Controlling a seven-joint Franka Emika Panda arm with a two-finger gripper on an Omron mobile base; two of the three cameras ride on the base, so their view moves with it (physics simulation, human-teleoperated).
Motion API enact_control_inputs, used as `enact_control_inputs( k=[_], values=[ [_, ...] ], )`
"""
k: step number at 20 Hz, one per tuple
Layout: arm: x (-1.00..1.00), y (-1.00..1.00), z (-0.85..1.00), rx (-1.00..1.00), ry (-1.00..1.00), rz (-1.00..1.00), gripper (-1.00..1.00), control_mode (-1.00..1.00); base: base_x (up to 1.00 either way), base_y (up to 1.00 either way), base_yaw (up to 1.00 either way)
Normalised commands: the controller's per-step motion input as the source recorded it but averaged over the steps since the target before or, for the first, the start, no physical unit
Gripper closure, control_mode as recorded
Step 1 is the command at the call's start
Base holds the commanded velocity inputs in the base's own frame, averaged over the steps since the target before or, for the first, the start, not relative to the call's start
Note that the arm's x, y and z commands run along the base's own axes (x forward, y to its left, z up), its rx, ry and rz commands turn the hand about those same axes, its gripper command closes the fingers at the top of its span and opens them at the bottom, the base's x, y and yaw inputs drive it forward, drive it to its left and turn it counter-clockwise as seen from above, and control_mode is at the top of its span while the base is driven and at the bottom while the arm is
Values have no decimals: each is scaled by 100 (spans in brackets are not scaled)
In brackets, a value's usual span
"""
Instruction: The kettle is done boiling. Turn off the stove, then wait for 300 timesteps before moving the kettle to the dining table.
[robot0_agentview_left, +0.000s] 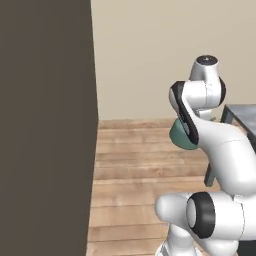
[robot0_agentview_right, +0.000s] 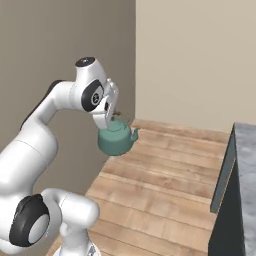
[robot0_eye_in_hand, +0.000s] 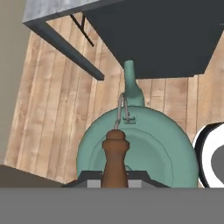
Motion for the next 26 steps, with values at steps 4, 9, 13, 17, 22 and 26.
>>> enact_control_inputs(
  k=[4,9,13,17,22,26],
  values=[
    [0,0,0,0,0,0,100,100,61,53,-47],
    [0,0,0,0,0,0,100,100,57,51,-47],
    [0,0,0,0,0,0,100,100,63,57,-46],
    [0,0,0,0,0,0,100,100,75,55,-44],
    [0,0,0,0,0,0,100,100,89,44,-41],
    [0,0,0,0,0,0,100,100,93,42,-39]
  ],
)
